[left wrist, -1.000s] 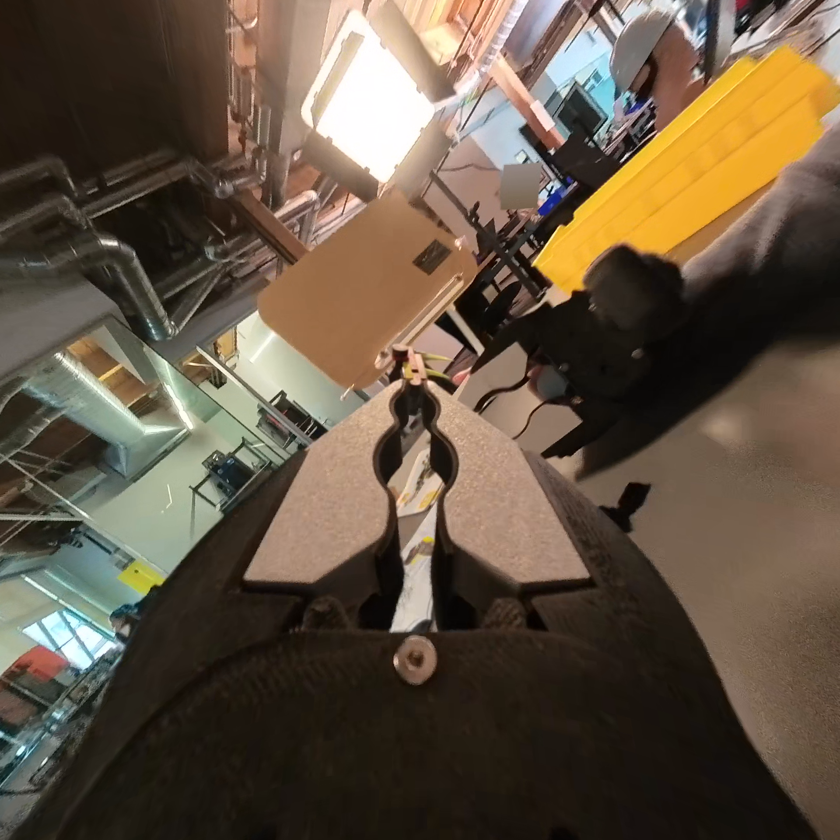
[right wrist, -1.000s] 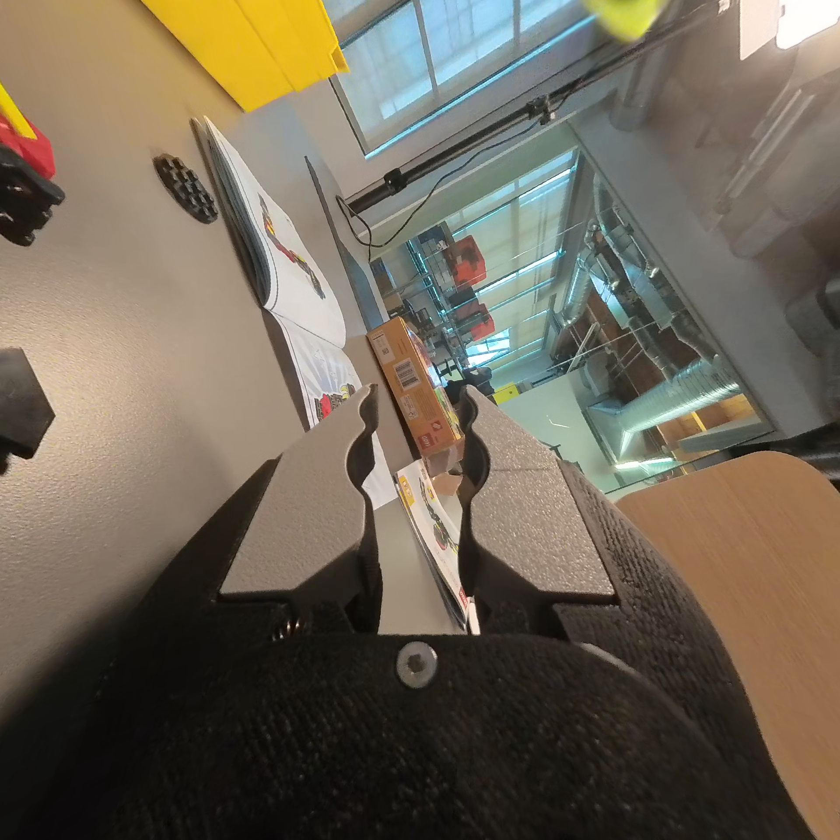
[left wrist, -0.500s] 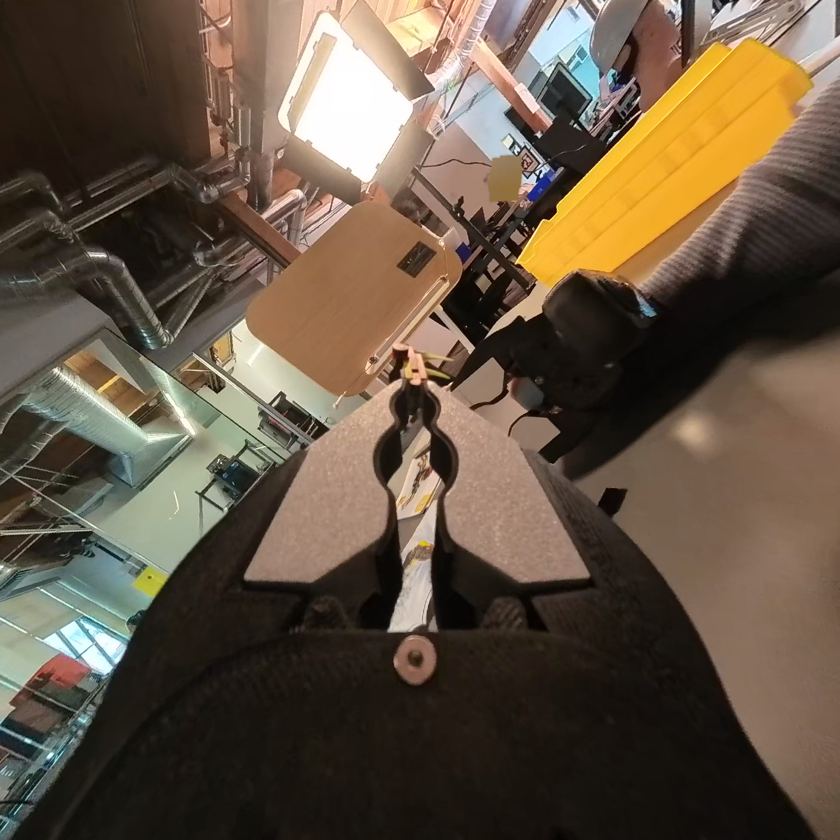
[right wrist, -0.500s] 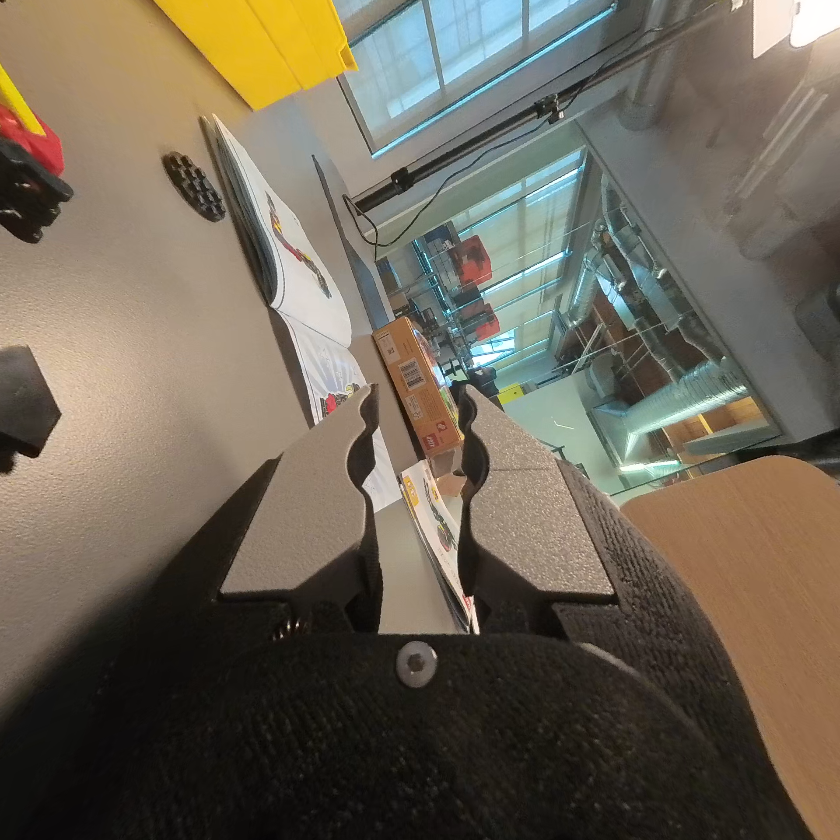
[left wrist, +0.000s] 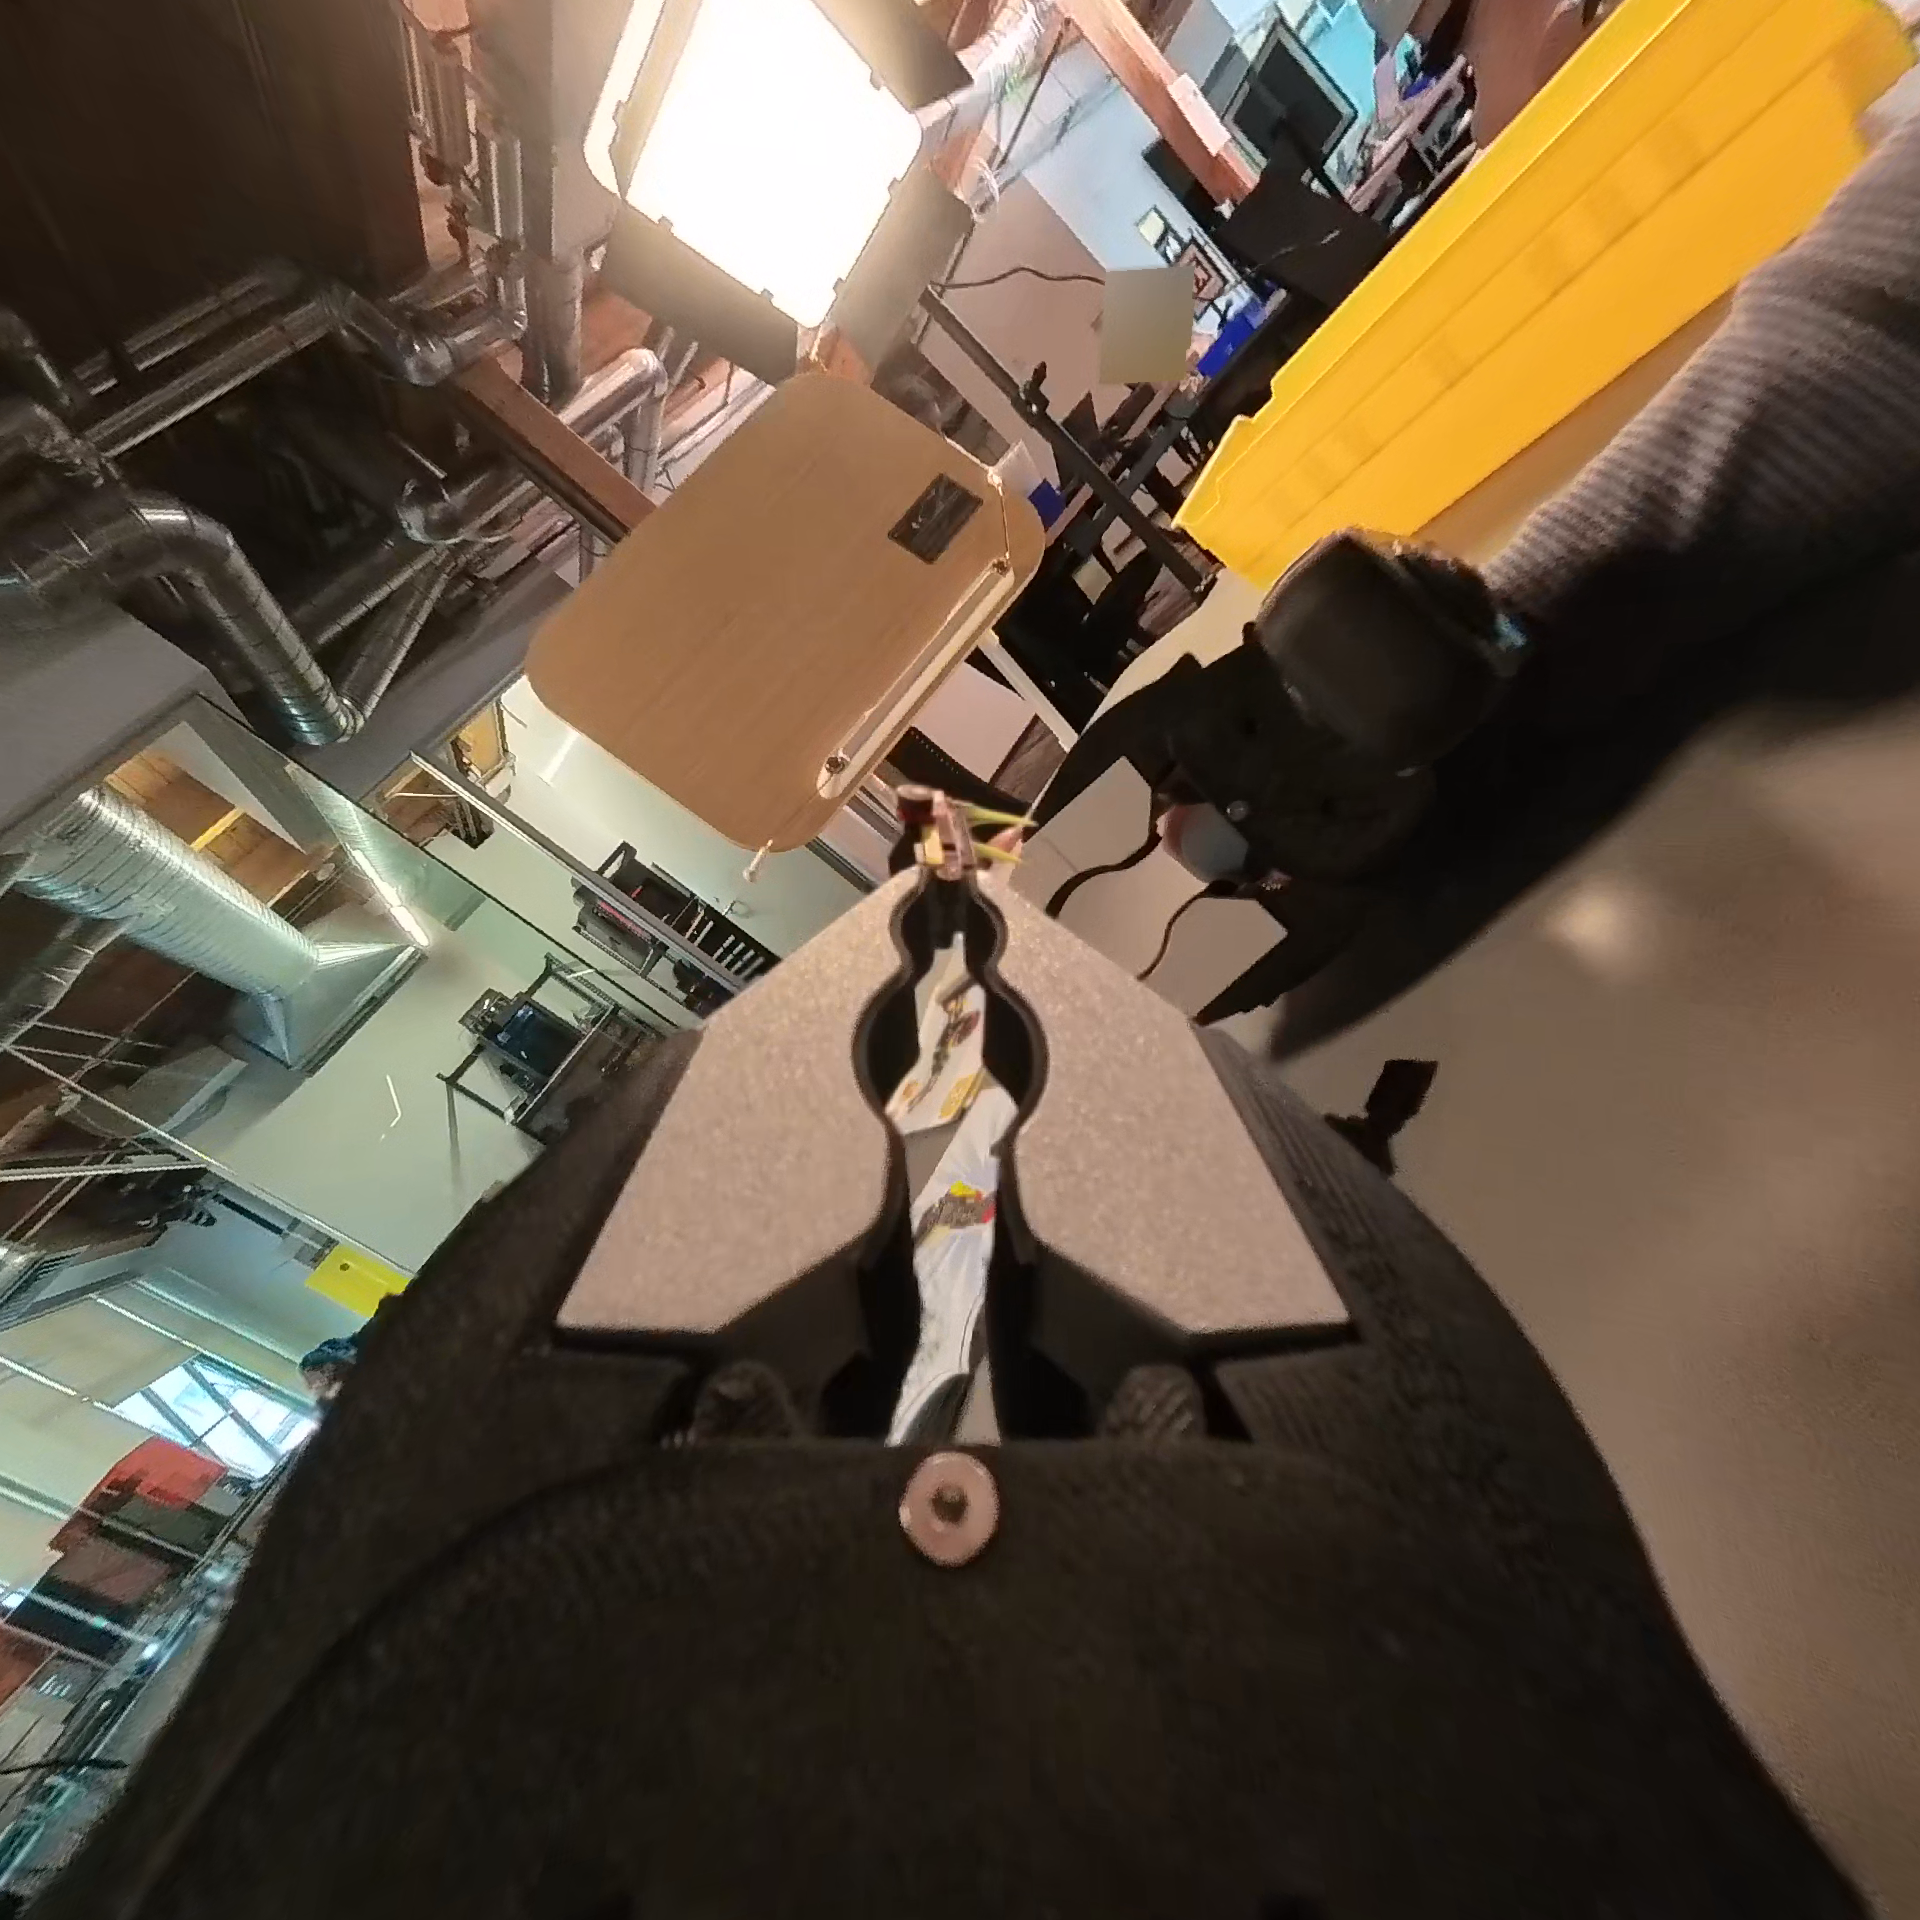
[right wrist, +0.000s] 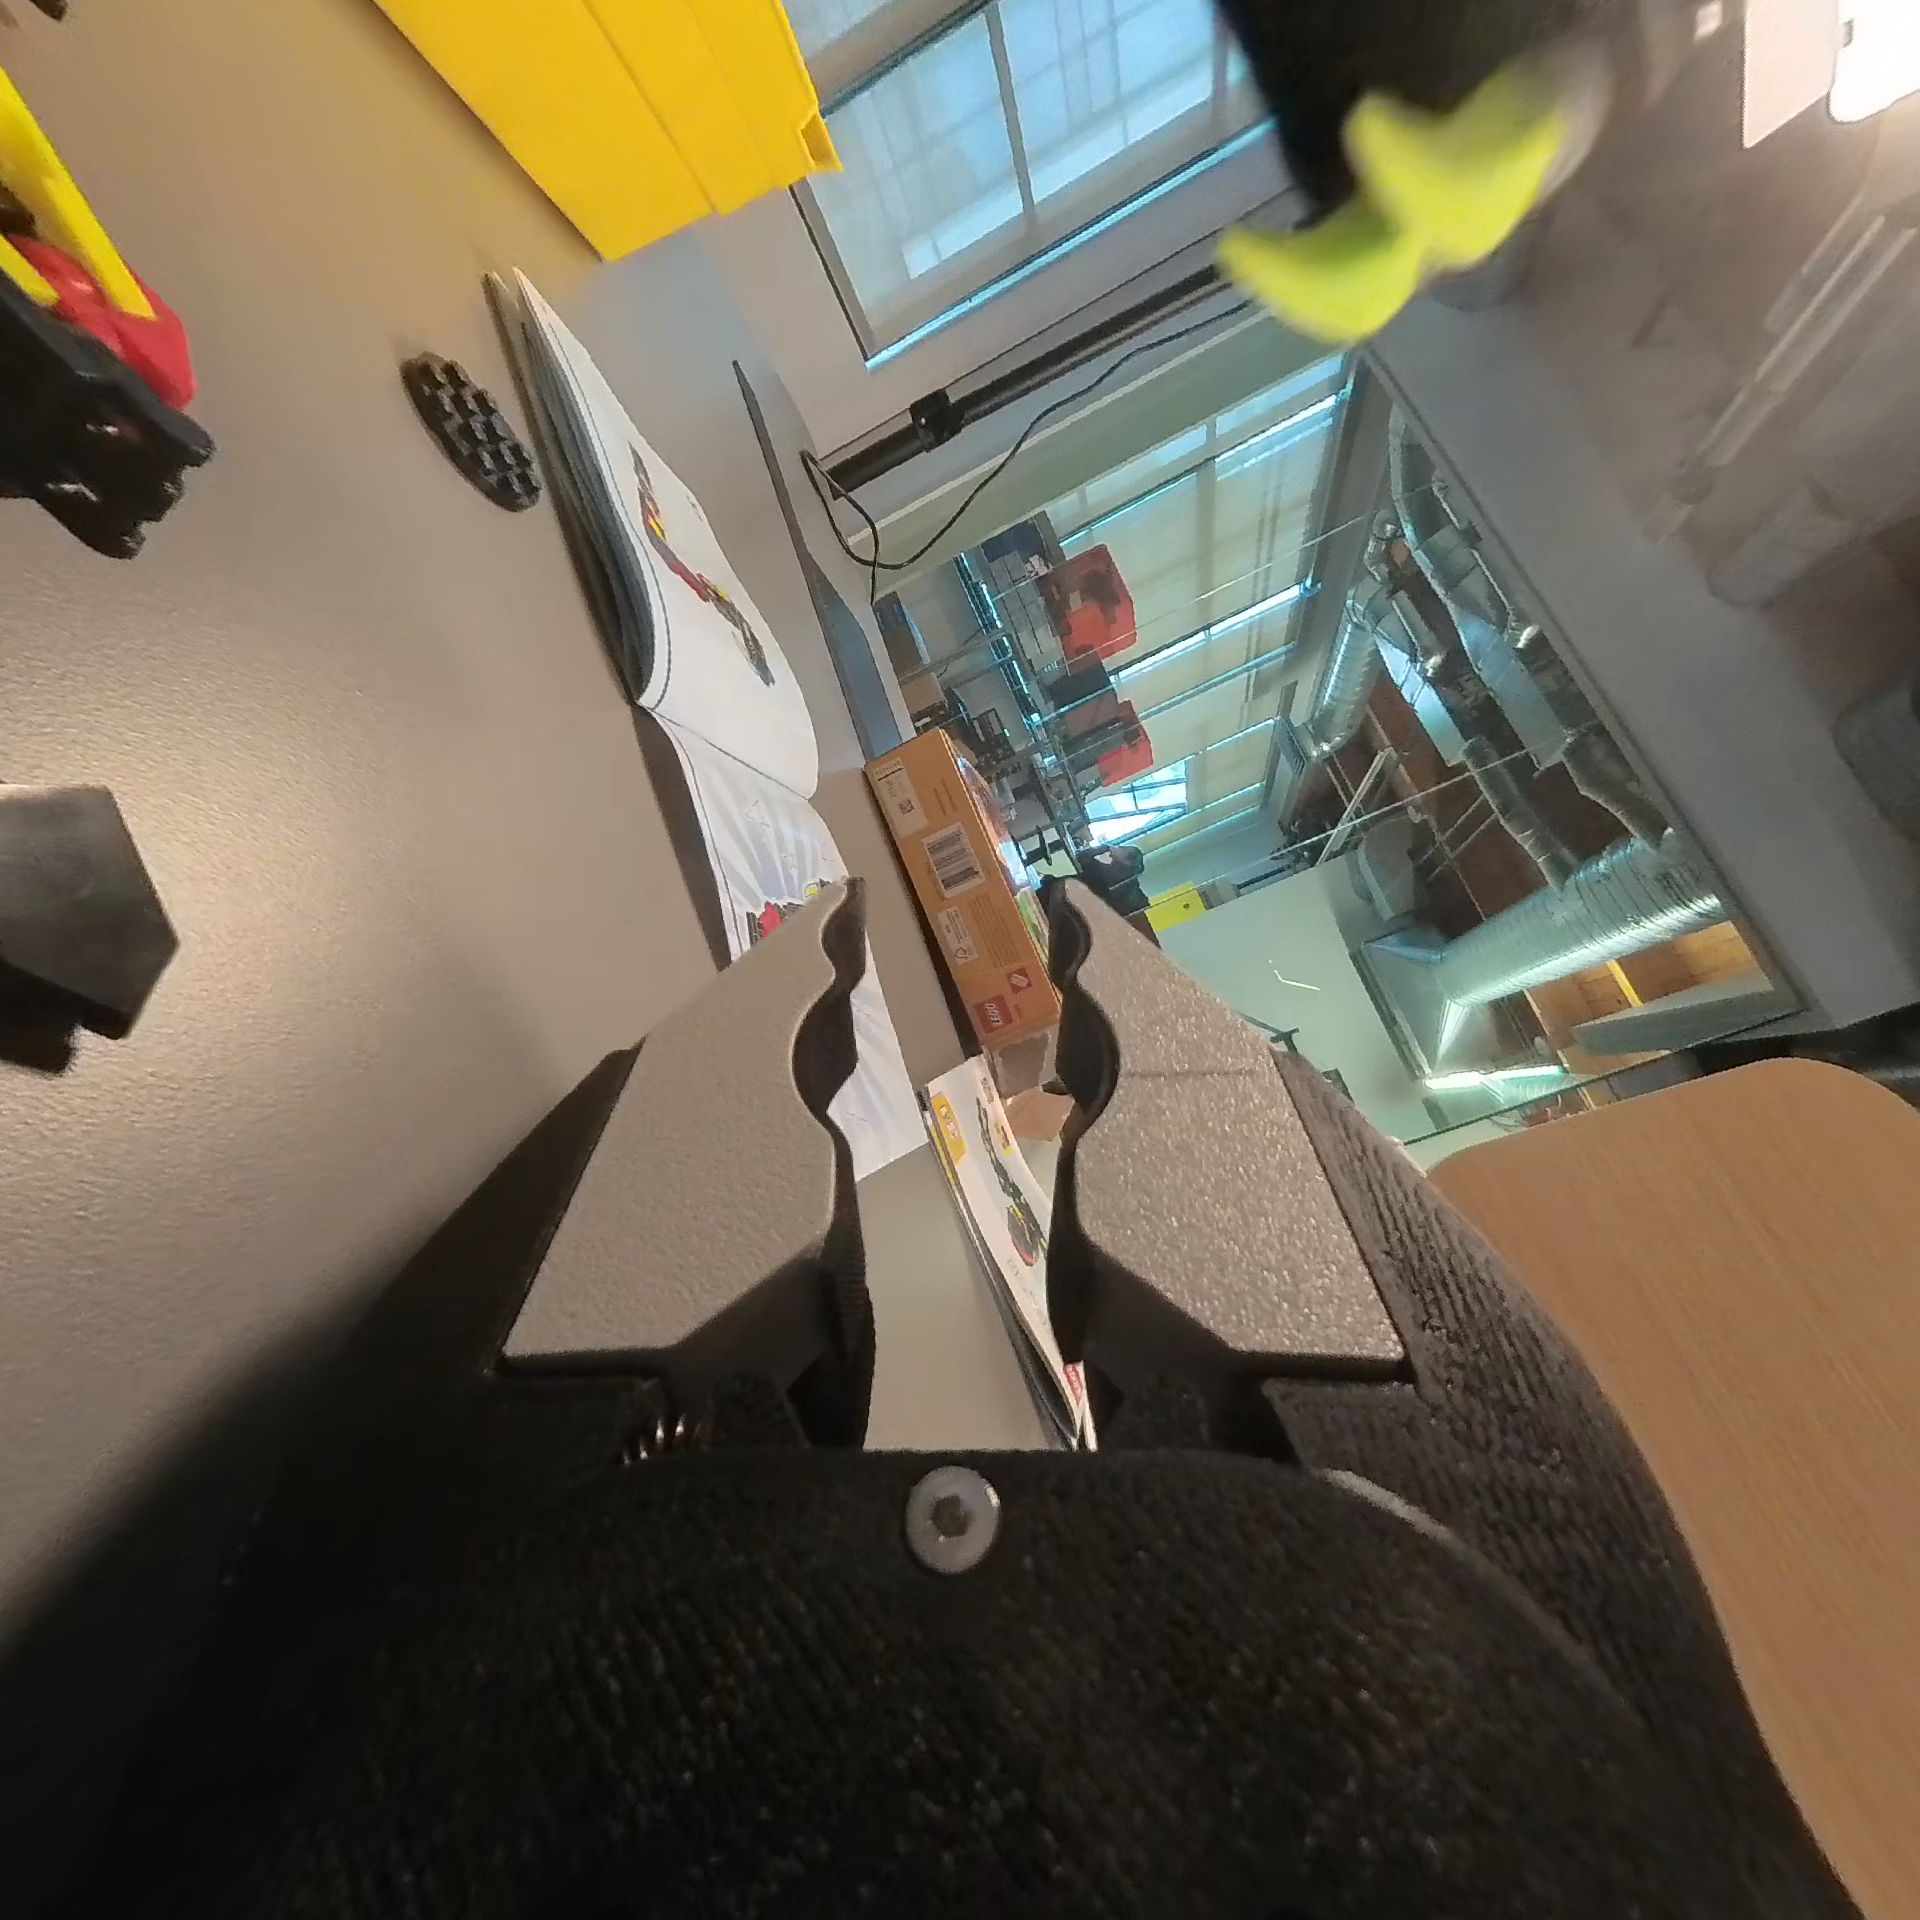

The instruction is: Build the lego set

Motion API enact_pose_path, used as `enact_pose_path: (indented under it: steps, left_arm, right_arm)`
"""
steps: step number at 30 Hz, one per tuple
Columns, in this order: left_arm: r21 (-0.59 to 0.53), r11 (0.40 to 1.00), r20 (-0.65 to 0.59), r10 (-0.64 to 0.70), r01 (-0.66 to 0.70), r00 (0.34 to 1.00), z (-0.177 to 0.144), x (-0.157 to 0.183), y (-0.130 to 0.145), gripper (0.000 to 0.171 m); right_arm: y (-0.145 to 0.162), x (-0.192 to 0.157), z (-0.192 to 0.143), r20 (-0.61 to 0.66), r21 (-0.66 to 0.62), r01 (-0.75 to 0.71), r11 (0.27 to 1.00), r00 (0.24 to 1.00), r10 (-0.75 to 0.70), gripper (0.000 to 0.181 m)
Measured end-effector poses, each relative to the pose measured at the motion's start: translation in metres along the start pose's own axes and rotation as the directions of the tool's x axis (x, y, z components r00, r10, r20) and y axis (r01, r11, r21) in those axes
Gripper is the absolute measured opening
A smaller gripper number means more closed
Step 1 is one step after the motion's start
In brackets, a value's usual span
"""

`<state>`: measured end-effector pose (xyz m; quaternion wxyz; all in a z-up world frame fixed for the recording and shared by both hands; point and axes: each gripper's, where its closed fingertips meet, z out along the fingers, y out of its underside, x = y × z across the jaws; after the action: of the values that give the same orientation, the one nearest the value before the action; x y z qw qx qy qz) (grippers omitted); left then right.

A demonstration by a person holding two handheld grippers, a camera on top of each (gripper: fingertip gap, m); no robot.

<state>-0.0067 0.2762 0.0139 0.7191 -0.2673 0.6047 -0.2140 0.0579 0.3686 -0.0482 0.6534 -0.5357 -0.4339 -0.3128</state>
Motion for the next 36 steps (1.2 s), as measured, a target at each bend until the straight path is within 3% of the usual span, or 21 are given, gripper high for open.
enact_pose_path:
  steps: [9,14,18,21,24,26,30,33,36]
  left_arm:
    - [-0.234,0.951,-0.118,0.178,-0.202,0.977,0.006,0.013,0.055,0.003]
    - [-0.276,0.922,-0.175,0.23,-0.272,0.957,0.004,0.018,0.066,0.003]
    - [-0.271,0.888,-0.206,0.324,-0.372,0.923,0.003,0.023,0.067,0.003]
    - [-0.263,0.861,-0.23,0.383,-0.436,0.895,0.002,0.029,0.067,0.003]
    - [-0.279,0.848,-0.26,0.386,-0.451,0.885,0.001,0.034,0.071,0.003]
    - [-0.289,0.875,-0.276,0.313,-0.389,0.909,0.0,0.035,0.071,0.004]
    - [-0.317,0.944,-0.299,-0.011,-0.088,0.954,-0.007,0.028,0.062,0.039]
    - [-0.418,0.892,-0.364,-0.339,0.173,0.867,-0.015,0.034,0.061,0.059]
    - [-0.532,0.809,-0.399,-0.498,0.248,0.77,-0.022,0.048,0.069,0.062]
  right_arm:
    - [-0.033,0.0,-0.015,0.004,0.113,0.002,0.994,1.0,-0.002,0.048]
    - [-0.055,-0.018,-0.018,0.025,0.164,0.117,0.979,0.992,-0.122,0.047]
    - [-0.062,-0.027,-0.016,0.003,0.163,0.235,0.958,0.971,-0.238,0.038]
    - [-0.059,-0.025,-0.015,-0.033,0.129,0.298,0.946,0.954,-0.297,0.019]
    - [-0.055,-0.029,-0.014,-0.01,0.116,0.332,0.936,0.943,-0.334,0.015]
    - [-0.052,-0.03,-0.014,0.005,0.102,0.332,0.938,0.943,-0.334,0.014]
    - [-0.036,-0.028,-0.015,0.045,0.043,0.297,0.954,0.953,-0.299,0.014]
    - [-0.031,-0.033,-0.019,0.096,0.014,0.269,0.963,0.958,-0.269,0.014]
    - [-0.019,-0.04,-0.02,0.146,-0.054,0.297,0.953,0.947,-0.287,0.014]
